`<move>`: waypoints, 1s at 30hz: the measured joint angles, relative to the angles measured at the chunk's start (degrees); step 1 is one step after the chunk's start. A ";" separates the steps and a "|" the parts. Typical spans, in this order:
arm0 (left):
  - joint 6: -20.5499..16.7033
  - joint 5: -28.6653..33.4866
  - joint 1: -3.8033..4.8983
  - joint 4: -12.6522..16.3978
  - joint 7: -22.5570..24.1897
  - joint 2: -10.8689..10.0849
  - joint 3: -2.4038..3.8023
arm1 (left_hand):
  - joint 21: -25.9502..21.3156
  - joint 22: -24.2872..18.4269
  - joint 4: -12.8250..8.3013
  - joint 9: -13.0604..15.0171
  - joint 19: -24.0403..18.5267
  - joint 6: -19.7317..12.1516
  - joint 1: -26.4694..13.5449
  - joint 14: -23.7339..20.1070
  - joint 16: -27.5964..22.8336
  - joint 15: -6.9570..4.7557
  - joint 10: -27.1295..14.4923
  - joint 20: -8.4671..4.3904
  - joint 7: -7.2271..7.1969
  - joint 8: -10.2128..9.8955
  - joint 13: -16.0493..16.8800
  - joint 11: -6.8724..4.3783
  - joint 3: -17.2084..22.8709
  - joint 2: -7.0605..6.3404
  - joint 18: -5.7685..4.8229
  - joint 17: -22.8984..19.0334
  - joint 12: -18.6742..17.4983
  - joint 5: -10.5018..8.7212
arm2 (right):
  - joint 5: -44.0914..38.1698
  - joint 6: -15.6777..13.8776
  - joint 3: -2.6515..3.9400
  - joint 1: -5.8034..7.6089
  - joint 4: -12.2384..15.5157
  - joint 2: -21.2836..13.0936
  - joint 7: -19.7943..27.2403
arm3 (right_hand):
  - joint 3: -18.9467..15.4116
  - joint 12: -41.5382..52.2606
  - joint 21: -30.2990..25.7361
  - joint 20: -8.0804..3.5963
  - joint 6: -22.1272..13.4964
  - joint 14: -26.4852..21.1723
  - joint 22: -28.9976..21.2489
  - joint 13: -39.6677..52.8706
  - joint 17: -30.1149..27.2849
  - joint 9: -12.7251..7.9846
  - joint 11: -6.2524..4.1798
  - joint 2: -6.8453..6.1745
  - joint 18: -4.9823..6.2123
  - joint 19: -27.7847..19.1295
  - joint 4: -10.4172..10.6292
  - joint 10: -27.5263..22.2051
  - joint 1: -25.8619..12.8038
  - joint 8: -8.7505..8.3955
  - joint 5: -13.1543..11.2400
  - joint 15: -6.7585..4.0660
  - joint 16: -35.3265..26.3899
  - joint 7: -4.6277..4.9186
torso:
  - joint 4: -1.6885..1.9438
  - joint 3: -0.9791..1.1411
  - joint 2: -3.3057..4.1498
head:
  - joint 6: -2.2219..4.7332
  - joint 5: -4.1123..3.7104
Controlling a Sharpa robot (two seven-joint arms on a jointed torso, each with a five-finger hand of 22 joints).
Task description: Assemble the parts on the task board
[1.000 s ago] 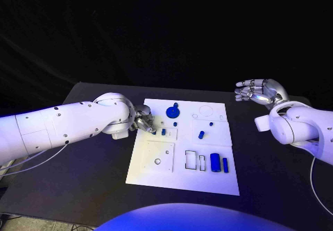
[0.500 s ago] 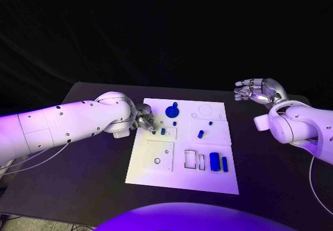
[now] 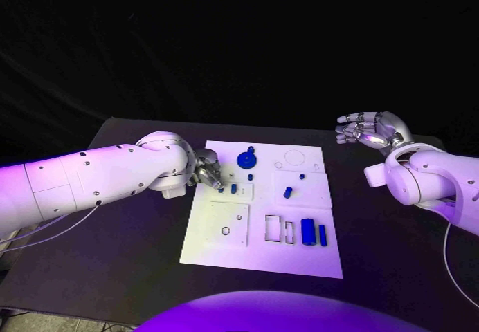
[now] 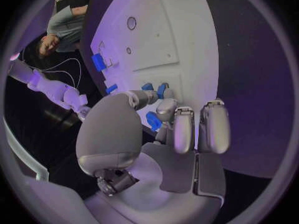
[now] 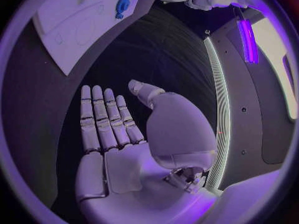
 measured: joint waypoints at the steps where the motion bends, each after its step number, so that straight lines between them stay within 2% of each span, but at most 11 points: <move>1: 0.03 0.00 0.00 0.00 0.00 -0.01 0.00 | 0.00 0.00 0.00 0.06 0.00 0.00 0.00 0.00 0.00 0.00 0.00 0.00 0.00 0.00 0.02 0.00 0.00 0.00 0.00 0.00 0.00 0.00 | 0.00 0.00 0.00 0.00 0.00 -0.01 0.00 | 0.00 0.00 0.00 0.00 0.00 -0.13 -0.12 0.00 -0.07 0.00 -0.11 0.00 0.00 0.00 0.00 -0.12 0.00 0.00 0.00 -0.13 0.22 0.00 | 0.01 0.00 0.00 | -0.02 -0.01; 15: 0.23 -0.33 -0.06 -0.14 0.05 -0.21 -0.13 | 0.00 0.02 0.00 0.40 0.11 0.00 -0.12 -0.20 0.00 -0.20 0.20 -0.11 0.00 0.41 0.01 -0.20 0.01 -0.12 0.00 0.00 0.00 0.29 | 0.00 0.00 0.00 0.00 0.01 -0.04 0.01 | 0.00 0.00 0.00 0.00 0.00 -0.21 -0.18 0.00 -0.11 0.00 -0.21 0.00 0.00 0.00 0.00 -0.21 0.00 0.00 0.00 -0.21 0.21 0.00 | 0.05 -0.03 -0.01 | 0.07 0.01; 16: 0.21 -0.38 -0.14 -0.14 0.05 -0.20 -0.20 | 0.00 0.09 0.00 1.10 0.20 0.01 -0.34 -0.20 0.00 -0.20 0.20 -0.20 0.00 0.82 0.01 -0.20 0.01 -0.33 0.00 0.00 0.00 0.29 | 0.00 0.00 0.01 0.00 0.01 -0.04 0.02 | 0.00 0.00 0.00 0.00 0.00 -0.21 -0.18 0.00 -0.11 0.00 -0.21 0.00 0.00 0.00 0.00 -0.21 0.00 0.00 0.00 -0.21 0.21 0.00 | 0.05 -0.03 -0.01 | 0.08 0.02; 18: 0.14 -0.53 -0.16 -0.10 0.07 -0.18 -0.19 | 0.22 0.21 0.00 0.98 0.20 0.52 -0.68 -0.20 0.00 -0.20 0.21 -0.20 -0.51 0.85 0.01 -0.21 0.01 -0.55 0.00 0.00 0.00 0.45 | 0.00 0.00 0.02 0.00 0.01 -0.03 0.02 | 0.00 0.00 0.00 0.00 0.00 -0.21 -0.25 0.00 -0.11 0.00 -0.21 0.00 0.00 0.00 0.00 -0.21 0.00 0.00 0.00 -0.21 0.21 0.00 | 0.05 -0.04 -0.01 | 0.10 0.05; 30: -0.16 -1.30 -0.22 0.04 0.13 -0.20 -0.20 | 0.22 0.64 0.00 0.60 0.40 0.63 -0.67 0.01 0.00 -0.41 0.40 -0.41 -0.61 0.85 0.38 -0.39 0.01 -0.53 0.00 0.00 0.23 0.69 | 0.01 0.00 0.00 0.00 -0.01 -0.04 0.04 | 0.00 0.00 0.00 0.00 0.00 -0.21 -0.25 0.00 -0.16 0.00 -0.21 0.00 0.00 0.00 0.00 -0.21 0.00 0.00 0.00 -0.21 0.21 0.00 | 0.05 -0.03 -0.02 | 0.15 0.12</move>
